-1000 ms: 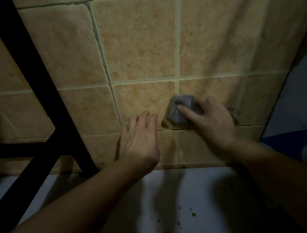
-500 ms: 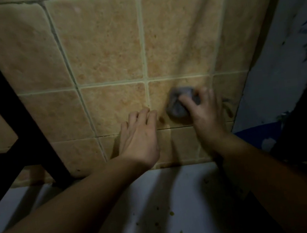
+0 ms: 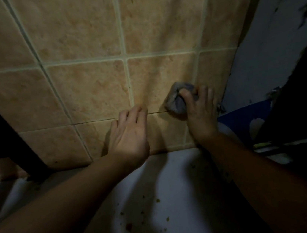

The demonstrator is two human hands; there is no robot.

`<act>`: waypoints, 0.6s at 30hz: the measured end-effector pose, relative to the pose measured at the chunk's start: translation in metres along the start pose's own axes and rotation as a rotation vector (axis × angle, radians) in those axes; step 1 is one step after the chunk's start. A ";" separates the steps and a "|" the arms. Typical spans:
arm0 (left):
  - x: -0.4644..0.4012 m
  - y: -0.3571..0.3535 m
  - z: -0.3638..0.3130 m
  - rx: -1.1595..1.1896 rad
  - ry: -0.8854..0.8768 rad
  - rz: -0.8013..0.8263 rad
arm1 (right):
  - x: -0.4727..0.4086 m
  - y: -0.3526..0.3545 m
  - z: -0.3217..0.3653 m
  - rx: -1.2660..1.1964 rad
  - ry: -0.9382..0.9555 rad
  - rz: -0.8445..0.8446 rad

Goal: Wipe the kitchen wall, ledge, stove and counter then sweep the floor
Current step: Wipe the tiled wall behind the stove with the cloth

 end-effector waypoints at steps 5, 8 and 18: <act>0.012 -0.028 0.010 -0.005 0.009 0.041 | 0.069 -0.052 0.007 0.146 0.255 0.176; 0.018 -0.035 0.018 0.001 0.012 0.035 | 0.091 -0.064 0.016 0.131 0.336 0.245; 0.025 -0.029 0.066 0.048 0.143 -0.010 | 0.017 -0.047 0.092 -0.106 0.241 0.044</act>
Point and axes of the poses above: each hand's wrist, its own x-axis away from the middle knuckle, its own y-axis out of the back of the hand, z = x × y, the point moved 7 cm from there along -x, towards the middle knuckle, and after that the axes turned 13 degrees about -x, right-handed, at the moved point
